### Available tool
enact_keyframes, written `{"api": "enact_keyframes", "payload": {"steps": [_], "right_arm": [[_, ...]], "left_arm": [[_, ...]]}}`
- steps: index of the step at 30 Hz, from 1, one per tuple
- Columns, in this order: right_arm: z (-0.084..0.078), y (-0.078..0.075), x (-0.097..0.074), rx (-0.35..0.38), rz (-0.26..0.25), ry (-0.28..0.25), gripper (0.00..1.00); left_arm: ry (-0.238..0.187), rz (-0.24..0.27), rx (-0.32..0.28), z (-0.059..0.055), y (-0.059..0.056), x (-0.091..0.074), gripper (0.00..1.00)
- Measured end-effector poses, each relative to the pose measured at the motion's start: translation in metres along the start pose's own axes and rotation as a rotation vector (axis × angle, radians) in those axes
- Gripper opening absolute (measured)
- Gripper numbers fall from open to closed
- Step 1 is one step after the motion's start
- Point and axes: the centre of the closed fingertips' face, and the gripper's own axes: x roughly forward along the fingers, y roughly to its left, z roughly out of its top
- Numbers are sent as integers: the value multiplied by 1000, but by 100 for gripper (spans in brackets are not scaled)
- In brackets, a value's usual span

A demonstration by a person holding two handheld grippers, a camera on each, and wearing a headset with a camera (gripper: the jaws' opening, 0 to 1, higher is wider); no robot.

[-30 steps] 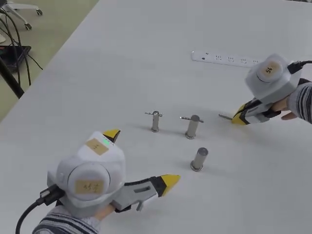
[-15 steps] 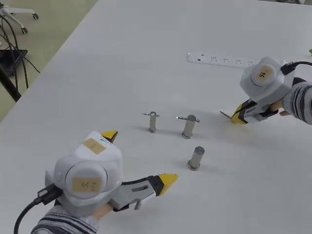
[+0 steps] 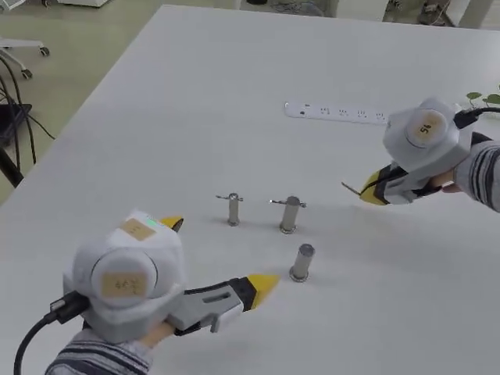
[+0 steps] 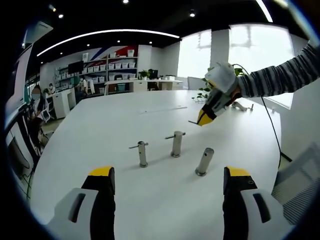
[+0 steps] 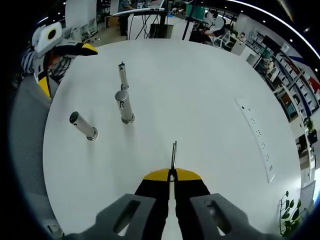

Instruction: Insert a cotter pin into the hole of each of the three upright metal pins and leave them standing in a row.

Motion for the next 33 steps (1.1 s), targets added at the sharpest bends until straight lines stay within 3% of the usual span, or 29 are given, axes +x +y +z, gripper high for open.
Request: {"api": "enact_keyframes", "payload": {"steps": [13,16,20,33], "right_arm": [[41,46,-26,-104,39,-120,0],[44,48,-23,-142,52,-129,0],[51,65,-28,-202,65,-142,0],[67,107,-32,-372,96,-180,0]], "left_arm": [[-12,-77,-6,20,-14,1,73],[-19,-98,2,25,-18,1,70],[-12,-133,-10,28,-25,2,60],[-18,-198,-46,36,-40,4,49]]}}
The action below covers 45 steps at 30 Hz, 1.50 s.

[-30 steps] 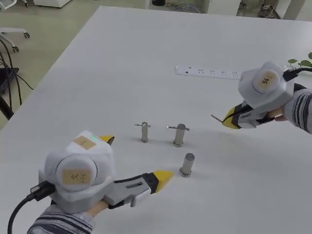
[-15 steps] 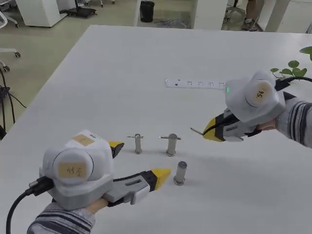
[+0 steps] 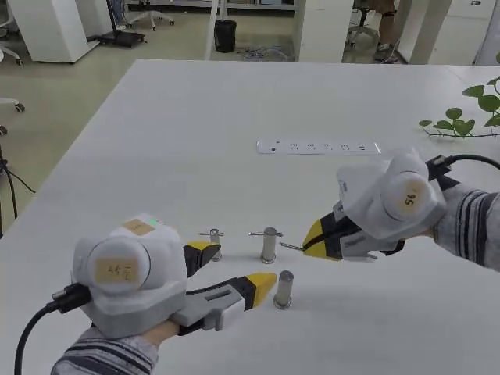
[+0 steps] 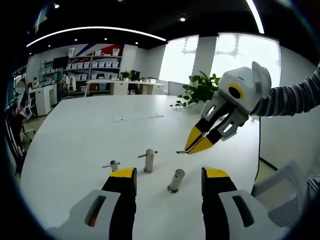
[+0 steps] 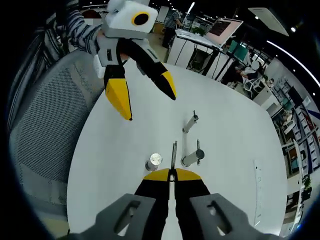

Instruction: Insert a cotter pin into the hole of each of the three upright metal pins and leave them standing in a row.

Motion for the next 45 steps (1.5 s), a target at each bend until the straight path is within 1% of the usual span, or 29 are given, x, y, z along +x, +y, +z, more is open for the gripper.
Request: {"api": "enact_keyframes", "payload": {"steps": [4,9,13,15,18,19,22,25,27,31,33,36,39,42,44,45], "right_arm": [[9,6,1,-37,0,-8,0],[19,15,2,-77,7,-26,0],[29,20,2,-103,9,-44,0],[33,21,2,-109,11,-53,0],[36,22,2,-112,9,-63,0],[37,22,2,-115,8,-64,0],[40,22,1,-120,3,-72,0],[43,22,1,-126,-3,-78,0],[43,22,1,-127,-5,-80,0],[45,23,1,-130,-9,-84,0],[46,23,1,-130,-10,-86,0],[47,23,1,-130,-13,-92,0],[48,22,2,-130,-17,-93,0],[48,23,2,-131,-18,-91,0],[48,23,2,-129,-17,-92,0],[47,23,2,-130,-18,-93,0]], "left_arm": [[1,-16,-43,0,-5,1,46],[-3,-38,-65,2,-11,2,41],[-8,-61,-70,2,-16,3,35],[-10,-70,-75,2,-18,4,32],[-24,-87,-95,4,-22,4,28],[-27,-92,-104,5,-23,4,25],[-30,-98,-114,4,-24,5,18],[-48,-104,-133,6,-25,5,12],[-49,-100,-131,6,-24,5,11],[-59,-99,-148,7,-23,4,8],[-61,-98,-156,7,-22,4,5],[-65,-104,-172,8,-22,4,0],[-72,-114,-188,9,-24,5,0],[-71,-115,-179,8,-24,5,0],[-71,-122,-148,7,-26,5,0],[-71,-123,-118,7,-26,5,0]]}}
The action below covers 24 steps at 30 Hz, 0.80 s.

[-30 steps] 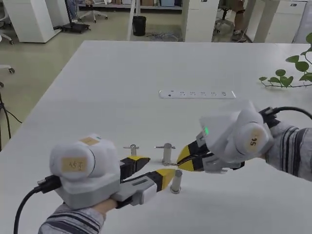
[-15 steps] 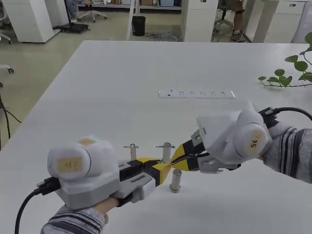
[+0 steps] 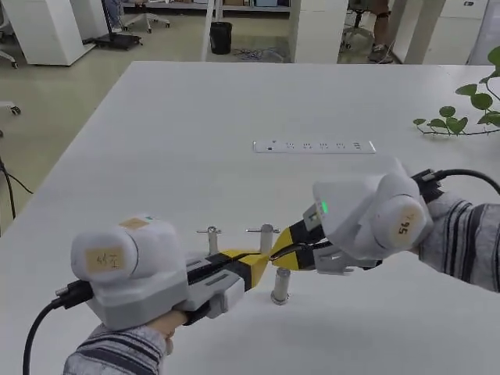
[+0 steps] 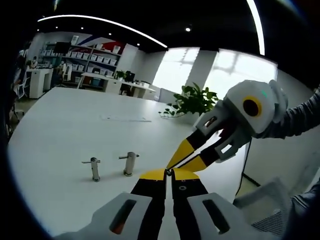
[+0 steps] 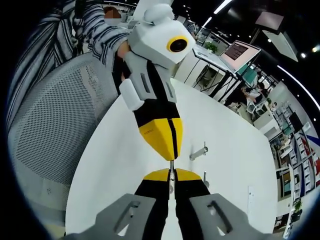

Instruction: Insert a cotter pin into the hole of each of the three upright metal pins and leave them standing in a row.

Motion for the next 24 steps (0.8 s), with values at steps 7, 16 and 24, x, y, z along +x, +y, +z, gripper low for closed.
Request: {"api": "enact_keyframes", "payload": {"steps": [7,16,24], "right_arm": [[-7,-1,1,59,-3,6,0],[-11,3,-2,219,33,-44,2],[-9,11,-2,272,59,-71,0]], "left_arm": [[21,-29,109,-2,-5,0,0],[49,-87,238,-5,-13,0,0],[55,-139,284,-5,-17,-2,0]]}}
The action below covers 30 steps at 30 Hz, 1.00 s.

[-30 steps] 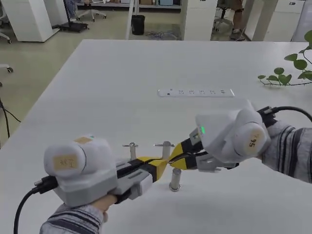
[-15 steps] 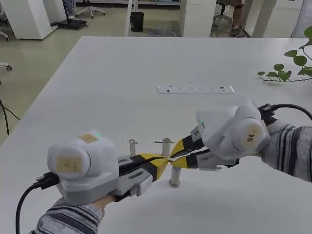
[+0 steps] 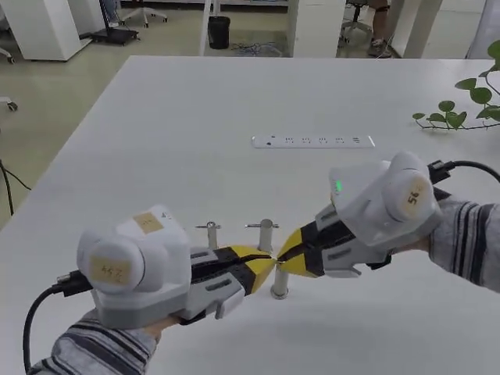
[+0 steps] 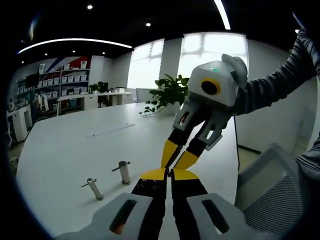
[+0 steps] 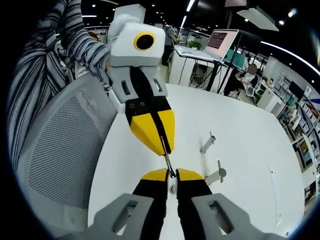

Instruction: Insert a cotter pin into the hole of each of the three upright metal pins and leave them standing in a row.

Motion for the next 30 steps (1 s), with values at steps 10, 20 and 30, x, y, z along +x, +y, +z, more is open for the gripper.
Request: {"api": "enact_keyframes", "payload": {"steps": [10,20,30], "right_arm": [[1,3,-3,-23,4,13,0],[-5,5,-5,-138,4,76,0],[-24,-3,-11,-140,-34,114,0]], "left_arm": [[-2,-9,3,-1,1,-1,0],[28,6,36,-10,4,2,2],[60,40,81,-19,8,14,18]]}}
